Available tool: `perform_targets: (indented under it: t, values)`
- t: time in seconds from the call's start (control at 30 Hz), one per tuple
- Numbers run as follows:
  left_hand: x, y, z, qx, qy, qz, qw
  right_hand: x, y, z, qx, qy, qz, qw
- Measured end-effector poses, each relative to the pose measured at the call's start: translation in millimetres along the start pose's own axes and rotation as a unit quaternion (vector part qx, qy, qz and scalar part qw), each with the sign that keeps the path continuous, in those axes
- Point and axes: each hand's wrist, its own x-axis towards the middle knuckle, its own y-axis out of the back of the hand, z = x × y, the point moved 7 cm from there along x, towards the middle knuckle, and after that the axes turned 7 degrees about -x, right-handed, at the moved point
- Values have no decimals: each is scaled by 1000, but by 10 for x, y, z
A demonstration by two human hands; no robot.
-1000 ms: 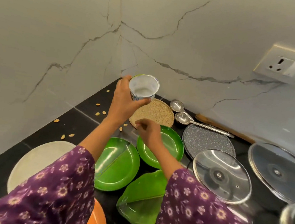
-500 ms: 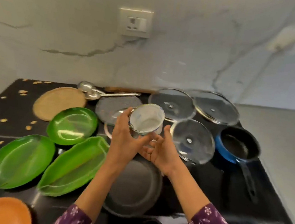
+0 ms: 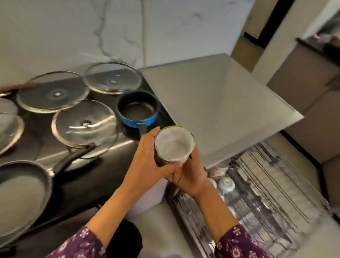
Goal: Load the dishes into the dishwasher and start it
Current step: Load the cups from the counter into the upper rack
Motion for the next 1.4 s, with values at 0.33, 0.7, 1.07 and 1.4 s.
perform_targets:
  t: [0.33, 0.7, 1.07, 1.4]
  values:
    - [84, -1999, -4, 180, -151, -237, 943, -1788, 2093, -623, -16, 89, 363, 927]
    - [525, -3120, -282, 354, -320, -401, 782, -2310, 3526, -605, -331, -3, 570, 752]
    - [751, -3271, -595, 303, -336, -435, 779, -1822, 4270, -474, -627, -144, 502, 579]
    - [777, -3284, -657, 283, -352, -418, 788, -1563, 4456, -196, -674, -230, 449, 540]
